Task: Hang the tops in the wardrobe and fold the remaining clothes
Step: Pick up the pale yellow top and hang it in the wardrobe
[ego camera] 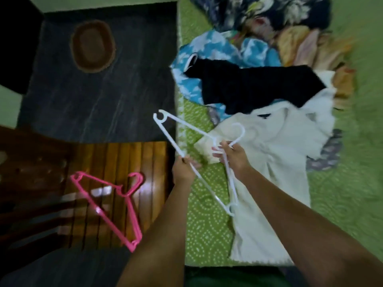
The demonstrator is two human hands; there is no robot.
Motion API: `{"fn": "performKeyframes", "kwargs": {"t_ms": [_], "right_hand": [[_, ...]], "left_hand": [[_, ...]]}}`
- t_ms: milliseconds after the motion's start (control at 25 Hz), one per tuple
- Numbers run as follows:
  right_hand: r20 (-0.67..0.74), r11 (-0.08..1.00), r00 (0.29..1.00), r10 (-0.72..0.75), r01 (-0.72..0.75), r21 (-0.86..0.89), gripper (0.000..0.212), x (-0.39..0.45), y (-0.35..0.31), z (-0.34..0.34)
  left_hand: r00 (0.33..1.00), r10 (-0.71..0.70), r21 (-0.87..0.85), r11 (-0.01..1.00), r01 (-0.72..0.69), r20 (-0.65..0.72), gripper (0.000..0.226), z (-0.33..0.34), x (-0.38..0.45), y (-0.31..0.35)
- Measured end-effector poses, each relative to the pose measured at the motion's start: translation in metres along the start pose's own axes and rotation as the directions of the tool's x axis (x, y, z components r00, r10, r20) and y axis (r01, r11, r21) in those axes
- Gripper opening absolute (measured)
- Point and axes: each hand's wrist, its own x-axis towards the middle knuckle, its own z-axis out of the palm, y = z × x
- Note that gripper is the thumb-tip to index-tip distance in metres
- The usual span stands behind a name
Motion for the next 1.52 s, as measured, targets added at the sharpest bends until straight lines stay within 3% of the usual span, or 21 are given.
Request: {"fn": "performKeyframes", "kwargs": {"t_ms": [80,120,160,200,240,320,360,400,480,520,600,640,720,880,1000,1120,1240,1280,1400,1440,1520], "right_hand": [[-0.101,1.000,0.995,-0.010,0.008,-0.024,0.019,0.008,-0.023,-0.075],[-0.170,0.999,0.985,-0.024,0.016,-0.049,0.021,0.014,-0.036,-0.116],[-0.225,0.998,0.974,-0.036,0.024,-0.057,0.023,0.020,-0.049,-0.152],[-0.266,0.999,0.963,-0.040,0.029,-0.046,0.025,0.027,-0.060,-0.187],[-0.294,0.999,0.955,-0.041,0.032,-0.035,0.027,0.032,-0.071,-0.219],[-0.308,0.998,0.950,-0.046,0.032,-0.049,0.027,0.043,-0.086,-0.275],[-0.293,0.997,0.955,-0.051,0.031,-0.072,0.027,0.047,-0.090,-0.297],[-0.267,0.995,0.962,-0.057,0.032,-0.098,0.027,0.051,-0.091,-0.312],[-0.216,0.990,0.974,-0.070,0.042,-0.133,0.027,0.056,-0.090,-0.329],[-0.199,0.988,0.977,-0.074,0.045,-0.148,0.027,0.058,-0.091,-0.333],[-0.153,0.979,0.985,-0.085,0.053,-0.199,0.026,0.057,-0.094,-0.332],[-0.122,0.971,0.988,-0.093,0.063,-0.230,0.025,0.056,-0.098,-0.328],[-0.042,0.946,0.993,-0.111,0.093,-0.311,0.028,0.055,-0.105,-0.322],[0.109,0.846,0.987,-0.119,0.158,-0.509,0.036,0.051,-0.121,-0.286],[0.192,0.799,0.973,-0.125,0.213,-0.563,0.034,0.046,-0.138,-0.244],[0.308,0.716,0.949,-0.059,0.256,-0.650,0.032,0.037,-0.156,-0.215],[0.305,0.681,0.947,-0.099,0.288,-0.674,0.027,0.025,-0.172,-0.204],[0.304,0.686,0.945,-0.121,0.301,-0.662,0.027,0.020,-0.176,-0.202],[0.335,0.758,0.931,-0.145,0.322,-0.567,0.028,0.000,-0.182,-0.202],[0.340,0.764,0.927,-0.160,0.334,-0.551,0.028,-0.006,-0.183,-0.204],[0.337,0.739,0.924,-0.180,0.353,-0.574,0.021,-0.020,-0.182,-0.207]], "left_hand": [[0.985,0.114,0.214,0.967,-0.141,0.133,0.032,0.078,-0.018,-0.029],[0.961,0.161,0.348,0.908,-0.233,0.223,0.027,0.113,-0.024,-0.043],[0.915,0.221,0.505,0.777,-0.375,0.338,0.023,0.140,-0.026,-0.054],[0.836,0.251,0.650,0.535,-0.540,0.487,0.024,0.160,-0.022,-0.060],[0.754,0.194,0.721,0.222,-0.657,0.627,0.030,0.179,-0.014,-0.065],[0.712,-0.017,0.666,-0.337,-0.665,0.702,0.039,0.209,0.002,-0.064],[0.718,-0.073,0.581,-0.534,-0.614,0.692,0.040,0.221,0.010,-0.061],[0.741,-0.106,0.499,-0.676,-0.543,0.663,0.042,0.229,0.014,-0.054],[0.846,-0.054,0.503,-0.783,-0.366,0.530,0.056,0.239,0.017,-0.039],[0.891,0.022,0.573,-0.773,-0.272,0.453,0.061,0.242,0.015,-0.033],[0.900,0.187,0.667,-0.732,-0.140,0.394,0.044,0.240,0.012,-0.024],[0.900,0.241,0.709,-0.698,-0.098,0.362,0.034,0.240,0.008,-0.019],[0.909,0.270,0.780,-0.620,-0.088,0.318,0.038,0.242,-0.001,-0.010],[0.935,0.180,0.810,-0.565,-0.154,0.304,0.057,0.255,-0.030,-0.004],[0.951,0.130,0.866,-0.461,-0.193,0.281,0.068,0.261,-0.059,0.000],[0.945,0.140,0.886,-0.411,-0.217,0.296,0.067,0.252,-0.082,0.012],[0.913,0.106,0.859,-0.396,-0.324,0.394,0.064,0.244,-0.100,0.023],[0.892,0.069,0.845,-0.359,-0.396,0.447,0.066,0.242,-0.107,0.025],[0.815,0.089,0.820,-0.064,-0.568,0.572,0.053,0.231,-0.125,0.036],[0.796,0.155,0.811,-0.080,-0.580,0.585,0.044,0.225,-0.128,0.042],[0.780,0.225,0.801,-0.314,-0.509,0.584,0.032,0.212,-0.127,0.051]]}}
